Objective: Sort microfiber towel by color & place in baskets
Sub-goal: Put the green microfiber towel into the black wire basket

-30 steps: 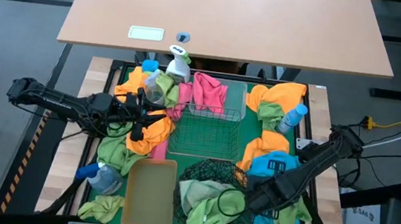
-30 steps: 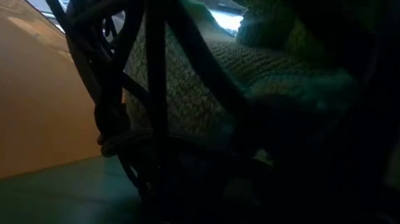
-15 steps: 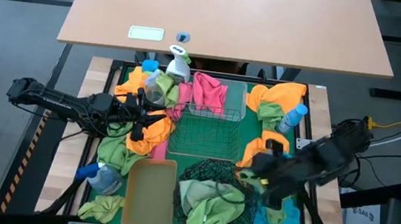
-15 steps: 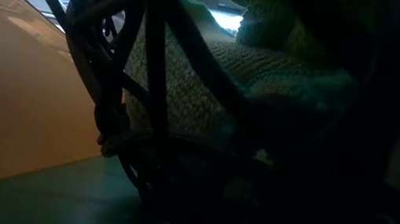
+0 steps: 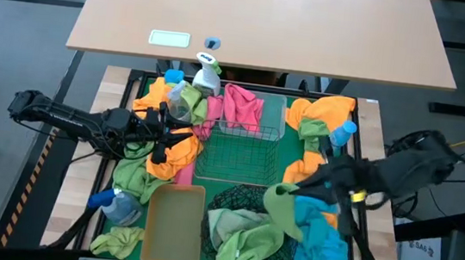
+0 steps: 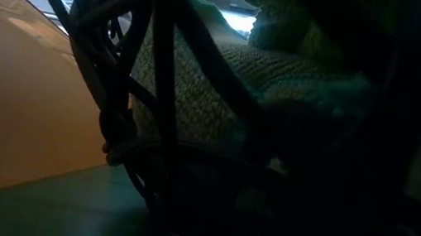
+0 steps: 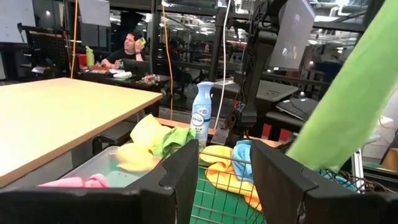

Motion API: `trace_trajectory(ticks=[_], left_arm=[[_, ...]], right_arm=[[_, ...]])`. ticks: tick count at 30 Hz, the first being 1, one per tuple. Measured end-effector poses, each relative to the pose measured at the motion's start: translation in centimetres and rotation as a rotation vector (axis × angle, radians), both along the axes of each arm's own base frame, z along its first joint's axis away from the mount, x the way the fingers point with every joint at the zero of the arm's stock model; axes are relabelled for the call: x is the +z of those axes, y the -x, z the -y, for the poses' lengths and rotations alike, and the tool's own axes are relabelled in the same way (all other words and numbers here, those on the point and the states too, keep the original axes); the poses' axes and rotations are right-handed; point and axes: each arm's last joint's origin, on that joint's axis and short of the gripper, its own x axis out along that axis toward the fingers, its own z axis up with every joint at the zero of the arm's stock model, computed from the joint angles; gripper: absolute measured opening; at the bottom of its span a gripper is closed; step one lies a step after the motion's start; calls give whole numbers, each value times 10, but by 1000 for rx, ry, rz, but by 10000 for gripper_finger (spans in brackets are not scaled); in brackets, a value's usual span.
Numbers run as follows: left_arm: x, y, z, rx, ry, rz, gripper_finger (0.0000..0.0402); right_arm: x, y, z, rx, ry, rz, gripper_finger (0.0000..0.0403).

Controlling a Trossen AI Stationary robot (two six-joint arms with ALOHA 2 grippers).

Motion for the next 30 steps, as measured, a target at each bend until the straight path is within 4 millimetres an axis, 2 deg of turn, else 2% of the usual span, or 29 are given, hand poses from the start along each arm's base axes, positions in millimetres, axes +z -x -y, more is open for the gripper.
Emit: trace_trajectory(ticks=[3, 6, 10, 13, 23, 30], left_arm=[[0, 0, 0, 0, 0, 0, 140], [0, 0, 0, 0, 0, 0, 140], [0, 0, 0, 0, 0, 0, 140], [0, 0, 0, 0, 0, 0, 140], [0, 0, 0, 0, 0, 0, 140], [0, 0, 0, -1, 0, 0, 140]], right_arm=[[11, -1, -2, 61, -8, 109, 3], [13, -1, -3, 94, -5, 131, 2], [5, -3, -5, 101, 32, 69, 3], [-8, -12, -11, 105, 77, -12, 4], [-84, -69, -53, 124, 202, -408, 5], [-143, -112, -87, 177, 254, -579, 5]])
